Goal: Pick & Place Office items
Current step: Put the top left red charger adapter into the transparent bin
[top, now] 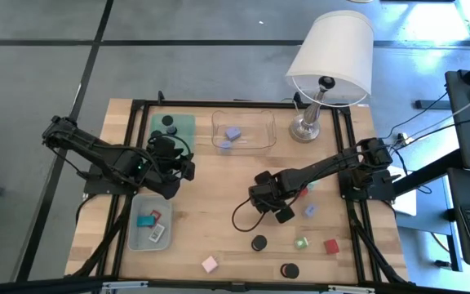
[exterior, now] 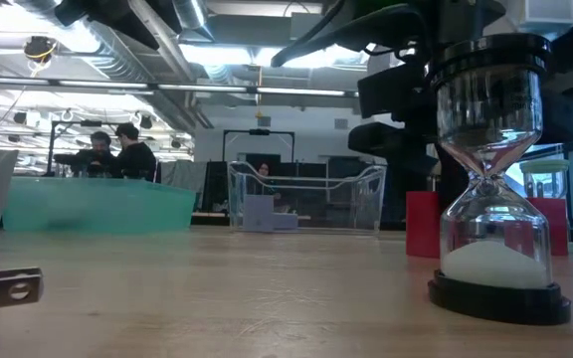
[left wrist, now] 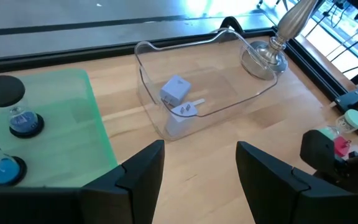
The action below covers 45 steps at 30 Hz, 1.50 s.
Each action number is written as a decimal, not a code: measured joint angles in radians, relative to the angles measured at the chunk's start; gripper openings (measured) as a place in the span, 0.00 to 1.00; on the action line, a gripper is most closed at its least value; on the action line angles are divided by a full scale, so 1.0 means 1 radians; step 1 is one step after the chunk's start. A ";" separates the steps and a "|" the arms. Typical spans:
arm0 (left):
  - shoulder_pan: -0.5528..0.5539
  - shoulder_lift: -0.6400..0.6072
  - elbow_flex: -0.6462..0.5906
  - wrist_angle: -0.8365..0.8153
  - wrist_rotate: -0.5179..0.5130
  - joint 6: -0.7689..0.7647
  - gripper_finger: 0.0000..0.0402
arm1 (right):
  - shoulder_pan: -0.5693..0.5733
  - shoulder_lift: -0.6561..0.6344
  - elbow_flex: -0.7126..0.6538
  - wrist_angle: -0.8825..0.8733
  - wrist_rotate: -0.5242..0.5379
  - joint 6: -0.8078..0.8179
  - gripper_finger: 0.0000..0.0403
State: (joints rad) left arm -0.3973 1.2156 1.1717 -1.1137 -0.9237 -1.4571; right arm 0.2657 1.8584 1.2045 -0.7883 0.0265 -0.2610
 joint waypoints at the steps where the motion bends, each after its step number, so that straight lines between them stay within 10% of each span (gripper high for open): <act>1: 0.000 0.000 0.000 0.000 0.000 0.000 0.49 | -0.003 0.000 0.000 -0.001 0.000 0.015 0.30; 16: 0.000 0.000 0.000 0.000 -0.021 -0.030 0.49 | -0.107 -0.196 0.000 0.060 0.225 0.151 0.30; 24: 0.003 0.034 0.000 0.000 -0.116 -0.086 0.49 | -0.220 -0.341 0.000 0.451 0.246 0.363 0.31; 36: 0.056 0.116 0.000 -0.008 -0.135 -0.047 0.49 | -0.354 -0.182 0.000 0.600 0.355 0.469 0.32; 45: 0.149 0.116 0.000 -0.008 -0.197 0.120 0.49 | -0.512 -0.095 0.000 0.557 0.241 0.666 0.32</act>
State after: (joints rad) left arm -0.2480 1.3319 1.1717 -1.1216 -1.1204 -1.3371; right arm -0.2465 1.7634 1.2045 -0.2311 0.2677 0.4050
